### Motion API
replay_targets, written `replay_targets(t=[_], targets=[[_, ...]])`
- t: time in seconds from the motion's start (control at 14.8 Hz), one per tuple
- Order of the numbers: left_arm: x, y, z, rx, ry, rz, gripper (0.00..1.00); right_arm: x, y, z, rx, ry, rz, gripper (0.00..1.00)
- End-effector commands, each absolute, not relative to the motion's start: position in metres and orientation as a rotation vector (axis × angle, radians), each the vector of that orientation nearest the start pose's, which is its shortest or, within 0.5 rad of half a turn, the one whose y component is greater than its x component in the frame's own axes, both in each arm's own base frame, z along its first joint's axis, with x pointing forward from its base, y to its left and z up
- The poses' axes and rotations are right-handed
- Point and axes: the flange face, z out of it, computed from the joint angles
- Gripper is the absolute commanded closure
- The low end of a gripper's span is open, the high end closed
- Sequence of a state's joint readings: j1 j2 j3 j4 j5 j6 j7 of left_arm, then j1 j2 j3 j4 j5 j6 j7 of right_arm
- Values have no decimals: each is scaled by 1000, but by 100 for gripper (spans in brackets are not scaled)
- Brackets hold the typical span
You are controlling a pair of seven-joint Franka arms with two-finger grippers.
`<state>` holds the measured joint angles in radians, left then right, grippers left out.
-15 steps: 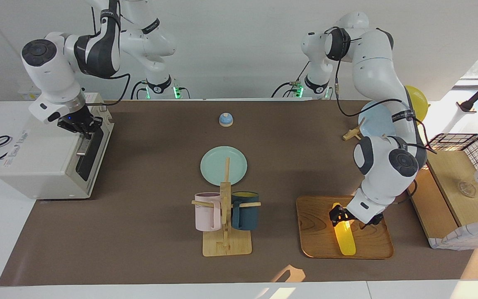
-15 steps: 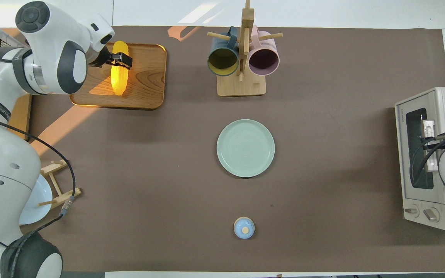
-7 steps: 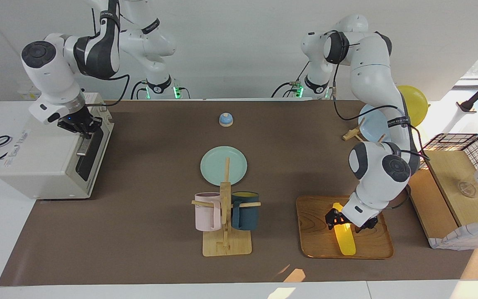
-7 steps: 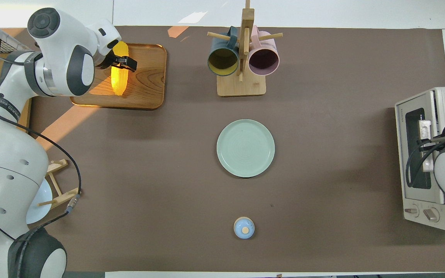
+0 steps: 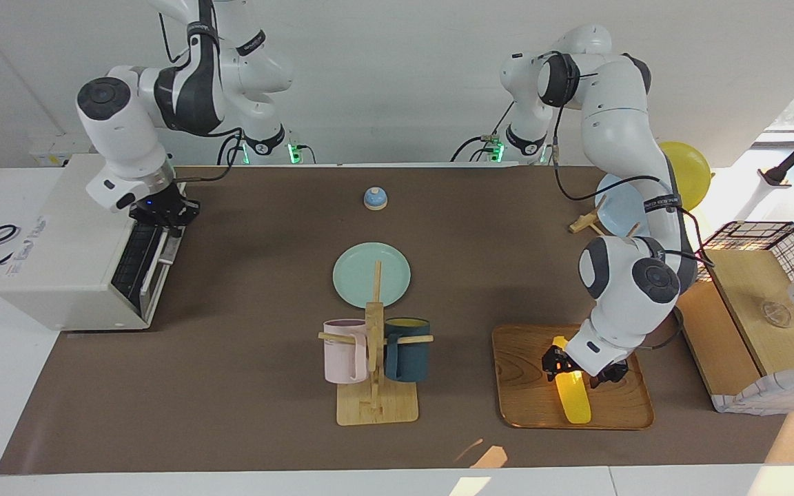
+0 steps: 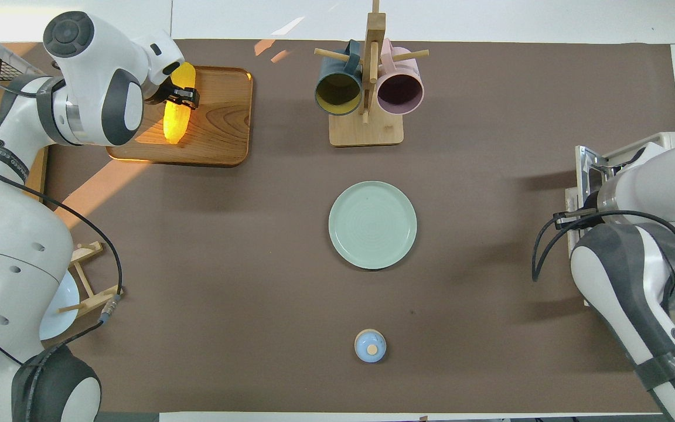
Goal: Put corn in oven
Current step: 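Grasp the corn with the left gripper while the right gripper opens the oven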
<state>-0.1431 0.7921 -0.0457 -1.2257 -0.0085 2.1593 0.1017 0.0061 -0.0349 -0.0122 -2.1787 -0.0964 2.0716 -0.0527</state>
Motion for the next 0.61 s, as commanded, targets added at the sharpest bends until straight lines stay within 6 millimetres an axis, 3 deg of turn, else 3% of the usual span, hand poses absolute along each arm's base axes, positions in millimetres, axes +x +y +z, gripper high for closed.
replay_targets(t=[0.0,0.07,0.27,0.34,0.54], targets=[[757,-138,315,-3136,453,-208,100,530,-32,362,-3214,-109,47,100],[754,-139,320,-3148,445,-179,100,529,-30,355,-3199,-94,20,100],[743,-141,374,-3195,400,-150,100,516,-22,330,-3184,-44,-17,100],[733,-142,397,-3227,334,-153,100,514,-20,327,-3183,-27,-8,100],[684,-148,441,-3251,171,-123,100,515,-5,316,-3133,61,10,100]])
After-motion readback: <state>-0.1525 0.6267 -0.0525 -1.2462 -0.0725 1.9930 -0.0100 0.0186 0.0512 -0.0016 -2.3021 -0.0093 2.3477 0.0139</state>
